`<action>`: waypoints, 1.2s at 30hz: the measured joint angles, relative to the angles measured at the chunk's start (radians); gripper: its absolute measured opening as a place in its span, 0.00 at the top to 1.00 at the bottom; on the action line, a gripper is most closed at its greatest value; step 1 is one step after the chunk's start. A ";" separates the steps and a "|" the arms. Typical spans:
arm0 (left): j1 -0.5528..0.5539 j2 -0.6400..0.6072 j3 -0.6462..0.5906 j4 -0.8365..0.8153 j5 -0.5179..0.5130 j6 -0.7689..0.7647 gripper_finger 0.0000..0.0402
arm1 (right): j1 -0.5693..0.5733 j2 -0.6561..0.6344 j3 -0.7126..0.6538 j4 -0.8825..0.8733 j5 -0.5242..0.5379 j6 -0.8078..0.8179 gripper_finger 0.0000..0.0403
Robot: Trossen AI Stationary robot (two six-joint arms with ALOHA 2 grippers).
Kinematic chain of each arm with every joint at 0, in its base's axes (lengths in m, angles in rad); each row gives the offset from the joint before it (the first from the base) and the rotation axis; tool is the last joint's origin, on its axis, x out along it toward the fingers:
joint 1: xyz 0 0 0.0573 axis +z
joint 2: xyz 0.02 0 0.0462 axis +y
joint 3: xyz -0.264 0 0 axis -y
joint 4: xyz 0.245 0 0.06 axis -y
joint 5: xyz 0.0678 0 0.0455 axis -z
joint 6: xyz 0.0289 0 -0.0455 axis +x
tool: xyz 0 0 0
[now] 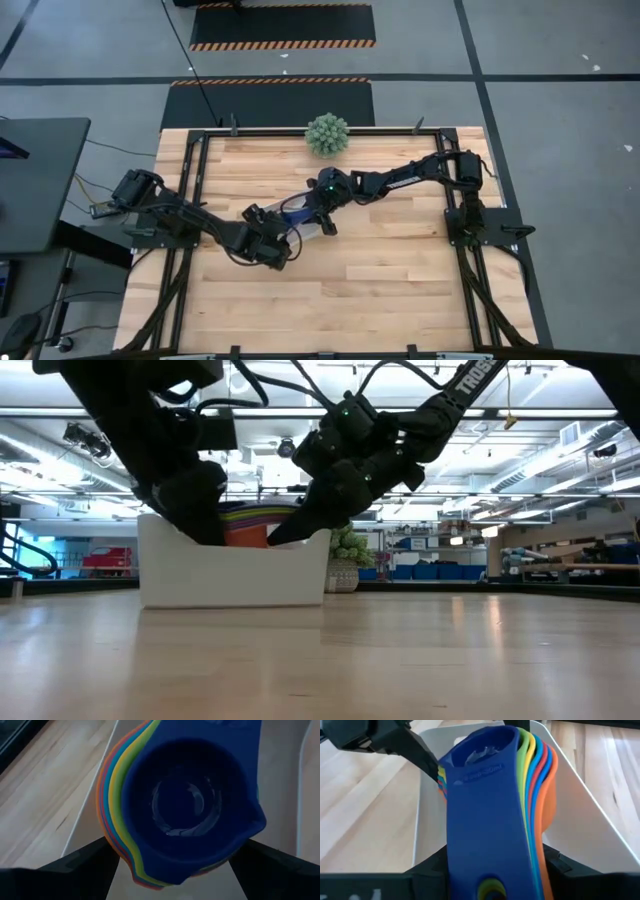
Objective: Nest measuring cups in basket
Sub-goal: Put the nested measuring cup into the white bin
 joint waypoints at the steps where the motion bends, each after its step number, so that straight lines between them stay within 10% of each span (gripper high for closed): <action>1: 0.003 0.000 0.000 -0.001 0.005 -0.001 0.12 | -0.001 0.000 0.000 0.000 0.000 0.000 0.56; 36: -0.047 -0.112 0.001 -0.083 0.134 -0.066 0.12 | -0.008 -0.032 0.099 -0.335 0.195 -0.011 0.56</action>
